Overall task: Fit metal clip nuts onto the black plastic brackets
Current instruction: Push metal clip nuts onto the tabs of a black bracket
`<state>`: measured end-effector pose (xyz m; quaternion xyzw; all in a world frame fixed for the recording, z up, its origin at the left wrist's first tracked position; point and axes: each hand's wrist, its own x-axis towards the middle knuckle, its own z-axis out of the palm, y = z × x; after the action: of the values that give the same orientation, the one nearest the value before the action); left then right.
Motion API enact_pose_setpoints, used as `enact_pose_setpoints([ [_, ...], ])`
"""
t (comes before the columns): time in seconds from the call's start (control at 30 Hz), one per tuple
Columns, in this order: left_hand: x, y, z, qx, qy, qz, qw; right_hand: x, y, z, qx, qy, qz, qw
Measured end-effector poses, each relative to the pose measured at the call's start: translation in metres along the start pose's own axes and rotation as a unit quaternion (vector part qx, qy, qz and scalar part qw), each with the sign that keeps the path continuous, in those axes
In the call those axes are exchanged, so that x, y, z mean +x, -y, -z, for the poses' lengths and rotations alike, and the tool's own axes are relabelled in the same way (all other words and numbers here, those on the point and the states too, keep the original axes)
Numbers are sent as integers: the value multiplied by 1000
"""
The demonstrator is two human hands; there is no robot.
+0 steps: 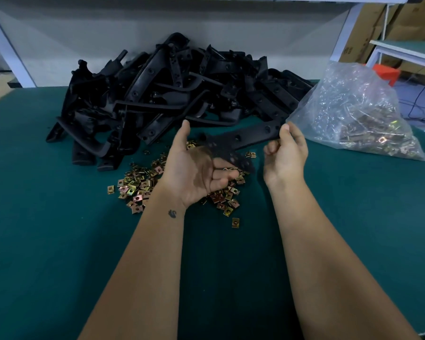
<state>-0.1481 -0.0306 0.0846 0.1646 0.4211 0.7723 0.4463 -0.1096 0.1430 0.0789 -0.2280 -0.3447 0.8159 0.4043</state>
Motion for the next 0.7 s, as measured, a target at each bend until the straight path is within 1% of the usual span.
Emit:
enact_pose_setpoints([
  [0.1, -2, 3, -1, 46, 11, 20, 999, 2, 1, 0, -8, 9, 14, 1000],
  [0.2, -2, 6, -4, 73, 25, 19, 997, 3, 1, 1, -52, 35, 30, 998],
  [0.27, 0, 7, -4, 51, 19, -1, 999, 2, 0, 2, -135, 55, 41, 988],
  [0.3, 1, 7, -3, 28, 7, -23, 999, 2, 0, 3, -207, 62, 57, 975],
  [0.33, 3, 7, -2, 1, -11, -49, 999, 2, 0, 4, -293, 72, 81, 950],
  [0.4, 5, 6, -1, -56, -49, -101, 992, 0, -2, 7, -439, 114, 115, 884],
  [0.47, 6, 6, 2, -105, -76, -152, 980, -3, -4, 8, -529, 156, 114, 826],
  [0.53, 7, 6, 2, -132, -98, -186, 969, -5, -6, 8, -592, 174, 118, 778],
  [0.57, 7, 5, 2, -134, -113, -195, 965, -5, -6, 8, -612, 178, 121, 761],
  [0.7, 8, 4, 4, -123, -151, -211, 958, -7, -6, 7, -661, 214, 126, 708],
])
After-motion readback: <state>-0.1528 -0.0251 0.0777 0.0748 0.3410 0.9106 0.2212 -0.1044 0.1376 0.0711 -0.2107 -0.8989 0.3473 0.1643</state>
